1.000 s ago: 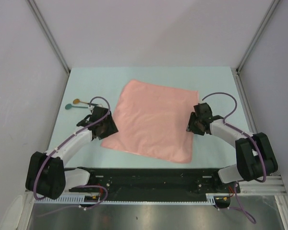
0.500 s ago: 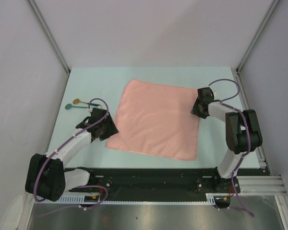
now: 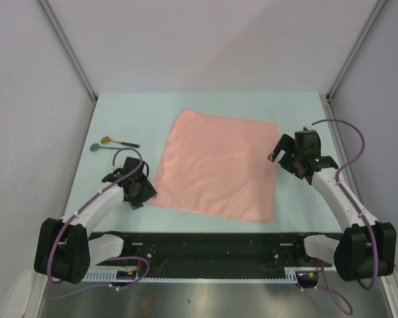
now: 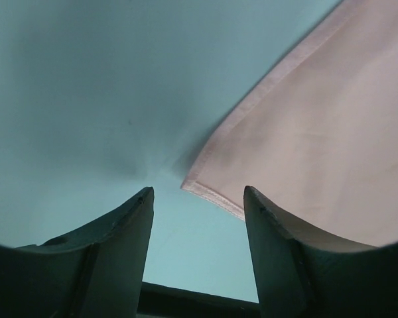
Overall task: Fold the napkin into a case and place the utensils inside
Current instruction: Pick up the flattened napkin from the center of the board.
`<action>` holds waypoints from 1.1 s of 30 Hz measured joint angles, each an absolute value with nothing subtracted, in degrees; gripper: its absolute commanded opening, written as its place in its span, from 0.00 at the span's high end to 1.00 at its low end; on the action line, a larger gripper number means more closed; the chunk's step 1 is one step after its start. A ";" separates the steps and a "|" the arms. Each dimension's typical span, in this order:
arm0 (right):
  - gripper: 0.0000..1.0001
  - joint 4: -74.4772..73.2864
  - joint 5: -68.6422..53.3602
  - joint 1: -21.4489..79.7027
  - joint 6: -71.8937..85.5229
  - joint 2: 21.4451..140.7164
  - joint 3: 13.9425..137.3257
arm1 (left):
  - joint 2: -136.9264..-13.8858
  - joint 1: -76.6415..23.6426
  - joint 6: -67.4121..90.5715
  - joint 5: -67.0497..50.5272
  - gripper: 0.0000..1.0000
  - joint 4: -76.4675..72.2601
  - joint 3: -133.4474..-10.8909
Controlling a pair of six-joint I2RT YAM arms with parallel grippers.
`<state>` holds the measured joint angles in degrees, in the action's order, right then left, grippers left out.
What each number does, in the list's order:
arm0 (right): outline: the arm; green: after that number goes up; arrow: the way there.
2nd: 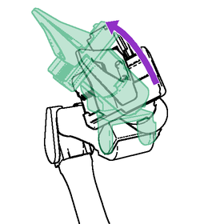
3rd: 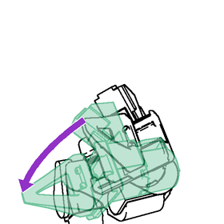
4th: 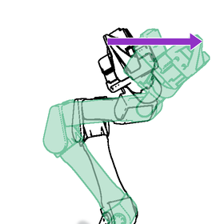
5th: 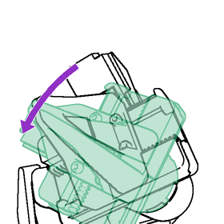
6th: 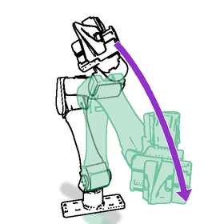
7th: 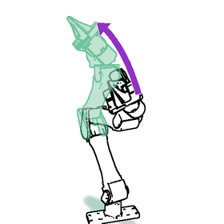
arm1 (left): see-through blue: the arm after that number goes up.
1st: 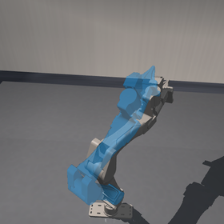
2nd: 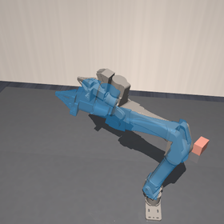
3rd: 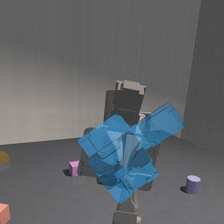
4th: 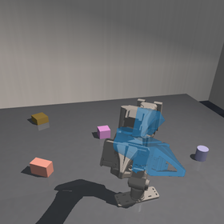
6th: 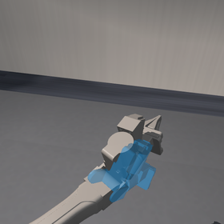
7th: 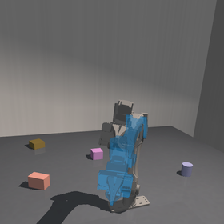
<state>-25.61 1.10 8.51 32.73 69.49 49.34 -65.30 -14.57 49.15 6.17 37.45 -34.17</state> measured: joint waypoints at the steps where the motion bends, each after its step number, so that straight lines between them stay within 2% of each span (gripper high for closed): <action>1: 0.10 -28.01 1.67 7.88 33.95 67.66 48.97 | -65.60 -14.28 49.43 5.96 0.40 37.45 -33.76; 2: 0.16 -29.85 2.26 7.66 34.92 66.61 48.69 | -66.00 -13.98 49.56 5.74 0.41 37.39 -33.32; 3: 0.29 -32.01 2.66 7.66 36.16 65.63 48.29 | -66.43 -13.67 49.67 5.48 0.42 37.30 -32.80; 6: 0.41 -38.33 2.57 8.47 39.99 62.94 45.63 | -67.53 -13.17 50.06 4.56 0.44 36.73 -31.77; 9: 0.40 -42.46 2.72 11.62 43.90 60.77 42.30 | -67.53 -12.97 50.30 4.08 0.45 35.62 -31.66; 12: 0.40 -46.11 3.79 19.57 48.38 58.89 38.46 | -67.59 -12.93 50.61 3.81 0.54 34.46 -31.55; 16: 0.39 -49.74 4.95 26.65 54.35 58.70 35.11 | -67.72 -12.86 50.65 3.33 0.61 32.69 -31.09; 20: 0.39 -52.10 6.42 28.58 59.09 56.55 32.56 | -67.70 -12.82 50.54 2.57 0.69 31.51 -30.72; 21: 0.39 -52.38 6.74 28.69 60.18 55.46 31.83 | -67.70 -12.82 50.59 2.50 0.74 31.31 -30.65; 25: 0.43 -51.00 6.79 28.71 63.44 53.43 28.42 | -67.35 -12.82 50.50 2.11 0.82 30.70 -30.04; 26: 0.44 -50.39 6.79 28.71 63.90 53.69 27.83 | -67.26 -12.82 50.50 1.83 0.87 30.61 -29.91; 28: 0.51 -48.86 6.79 28.71 64.84 54.68 26.81 | -66.96 -12.82 50.48 1.45 0.99 30.52 -29.71; 31: 0.73 -46.74 6.68 28.71 65.76 55.13 26.35 | -66.39 -12.82 50.39 1.15 1.00 30.52 -29.67; 32: 0.91 -45.93 6.59 28.71 65.89 55.13 26.20 | -66.04 -12.82 50.35 1.10 1.00 30.55 -29.67; 33: 0.98 -45.12 6.61 28.71 66.35 55.11 25.98 | -65.60 -12.82 50.35 0.84 1.00 30.52 -29.67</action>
